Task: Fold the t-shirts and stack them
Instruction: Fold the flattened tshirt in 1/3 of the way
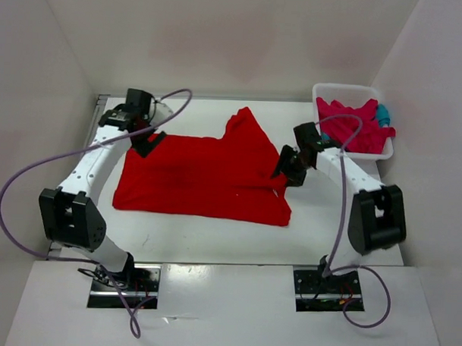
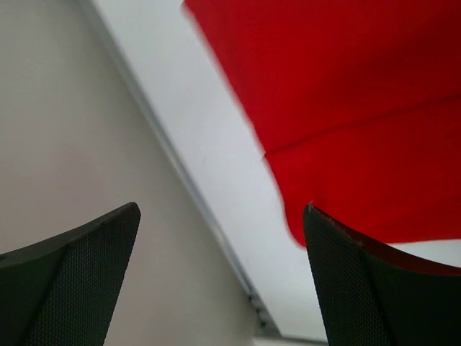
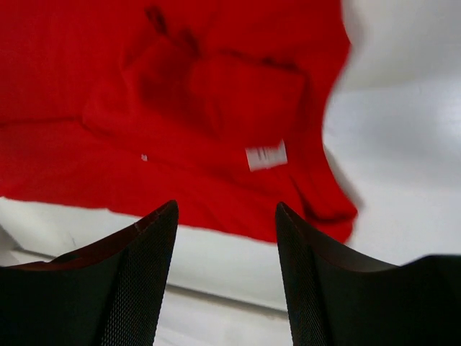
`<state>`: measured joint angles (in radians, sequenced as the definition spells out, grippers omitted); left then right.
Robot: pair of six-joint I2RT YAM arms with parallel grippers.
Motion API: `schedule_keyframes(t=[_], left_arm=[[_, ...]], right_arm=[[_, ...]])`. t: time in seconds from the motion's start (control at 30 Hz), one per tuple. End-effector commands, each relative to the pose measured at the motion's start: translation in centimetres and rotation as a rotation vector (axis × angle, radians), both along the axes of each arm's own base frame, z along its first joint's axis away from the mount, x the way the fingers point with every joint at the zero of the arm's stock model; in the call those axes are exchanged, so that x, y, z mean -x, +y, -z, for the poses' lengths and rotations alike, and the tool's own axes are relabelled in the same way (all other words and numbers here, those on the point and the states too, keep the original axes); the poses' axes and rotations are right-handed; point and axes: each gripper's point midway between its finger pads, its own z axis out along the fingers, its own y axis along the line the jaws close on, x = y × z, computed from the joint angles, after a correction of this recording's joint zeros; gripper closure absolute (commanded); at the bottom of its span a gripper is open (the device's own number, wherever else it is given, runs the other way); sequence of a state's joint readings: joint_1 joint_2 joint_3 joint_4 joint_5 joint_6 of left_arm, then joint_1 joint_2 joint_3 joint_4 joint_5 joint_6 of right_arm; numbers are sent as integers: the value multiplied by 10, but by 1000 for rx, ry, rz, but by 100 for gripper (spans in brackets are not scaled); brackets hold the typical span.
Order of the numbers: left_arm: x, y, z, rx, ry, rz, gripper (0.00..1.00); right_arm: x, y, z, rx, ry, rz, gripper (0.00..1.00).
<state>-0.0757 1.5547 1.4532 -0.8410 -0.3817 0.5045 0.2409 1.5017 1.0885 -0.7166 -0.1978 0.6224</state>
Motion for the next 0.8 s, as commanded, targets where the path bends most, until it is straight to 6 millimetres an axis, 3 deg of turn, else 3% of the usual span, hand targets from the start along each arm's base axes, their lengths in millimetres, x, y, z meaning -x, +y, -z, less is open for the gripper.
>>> schedule_keyframes(t=[0.0,0.1,0.2,0.3,0.43,0.53,0.57,0.67,0.77], left_arm=[[-11,-49,23,58,68,130,0],[-10,-49,61,84,143,74,0],[-2,-52,86,119,183,41,0],[4,-58,95,156,189,35,0],[14,-56,101,158,202,26,0],[17,-54,104,148,213,21,0],[17,-55,104,152,211,13,0],[17,-55,101,154,202,14,0],[20,-55,101,158,200,6,0]], right_arm=[[-69,33,-28,-27,-195,-98,38],[-96,44,-18,41,-192,-121,32],[-99,58,6,85,-139,-169,25],[-101,64,20,131,-127,-190,24],[-90,70,59,162,-38,-210,37],[-73,80,71,146,6,-241,59],[-69,84,74,162,1,-255,78],[-61,84,59,188,-40,-236,100],[-45,89,38,176,-100,-222,100]])
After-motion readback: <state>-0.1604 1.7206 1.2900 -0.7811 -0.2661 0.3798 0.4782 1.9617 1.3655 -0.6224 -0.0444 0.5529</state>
